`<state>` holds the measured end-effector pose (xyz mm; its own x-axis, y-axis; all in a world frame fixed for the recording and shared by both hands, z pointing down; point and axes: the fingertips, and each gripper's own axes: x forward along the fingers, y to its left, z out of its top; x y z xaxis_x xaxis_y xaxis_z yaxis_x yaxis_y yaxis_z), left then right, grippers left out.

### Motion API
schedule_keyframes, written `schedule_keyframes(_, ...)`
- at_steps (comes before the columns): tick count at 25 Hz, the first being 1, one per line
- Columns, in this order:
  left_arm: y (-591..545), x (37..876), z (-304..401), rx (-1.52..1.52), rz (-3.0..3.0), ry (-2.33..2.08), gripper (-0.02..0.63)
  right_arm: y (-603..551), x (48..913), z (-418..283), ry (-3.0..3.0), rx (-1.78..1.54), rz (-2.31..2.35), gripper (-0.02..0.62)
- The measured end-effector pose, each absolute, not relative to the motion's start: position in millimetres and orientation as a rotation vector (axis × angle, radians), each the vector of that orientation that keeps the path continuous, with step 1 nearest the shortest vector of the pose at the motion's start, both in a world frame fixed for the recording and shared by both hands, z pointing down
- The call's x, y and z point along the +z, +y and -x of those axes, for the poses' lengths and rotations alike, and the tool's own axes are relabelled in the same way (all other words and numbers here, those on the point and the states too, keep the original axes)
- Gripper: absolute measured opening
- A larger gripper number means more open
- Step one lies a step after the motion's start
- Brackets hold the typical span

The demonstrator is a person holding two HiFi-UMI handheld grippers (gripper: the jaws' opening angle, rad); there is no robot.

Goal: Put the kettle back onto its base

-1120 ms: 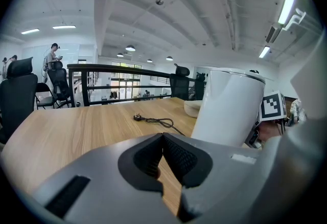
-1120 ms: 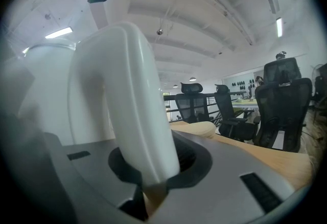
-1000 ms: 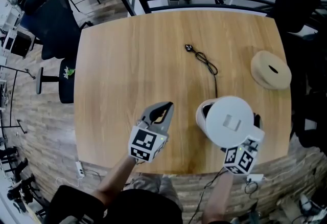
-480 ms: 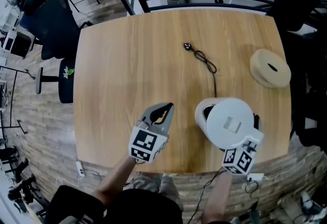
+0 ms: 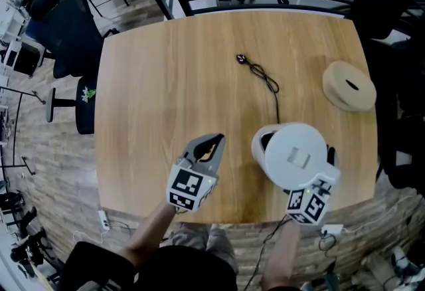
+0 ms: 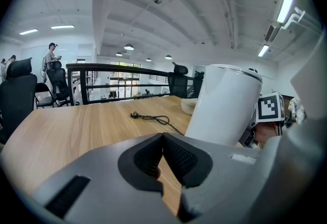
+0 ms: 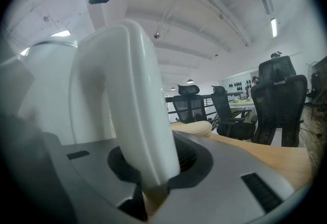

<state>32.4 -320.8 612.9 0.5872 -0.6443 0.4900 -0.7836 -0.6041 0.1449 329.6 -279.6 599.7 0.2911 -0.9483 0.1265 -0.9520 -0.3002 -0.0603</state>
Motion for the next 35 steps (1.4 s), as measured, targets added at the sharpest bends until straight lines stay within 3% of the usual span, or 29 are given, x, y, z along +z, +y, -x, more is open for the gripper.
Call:
schedule_keyframes(10, -307.4, 610.5, -32.7, 0.559, -2.477, -1.167, 0.003, -267.8, 597.9, -324.5, -1.811, 0.175, -2.465, 0.181)
schedule_keyframes(35, -255.6, 542.7, -19.7, 0.443, -2.553, -1.204, 0.003, -214.8, 551.0, -294.6, -1.856, 0.214, -2.384, 0.189)
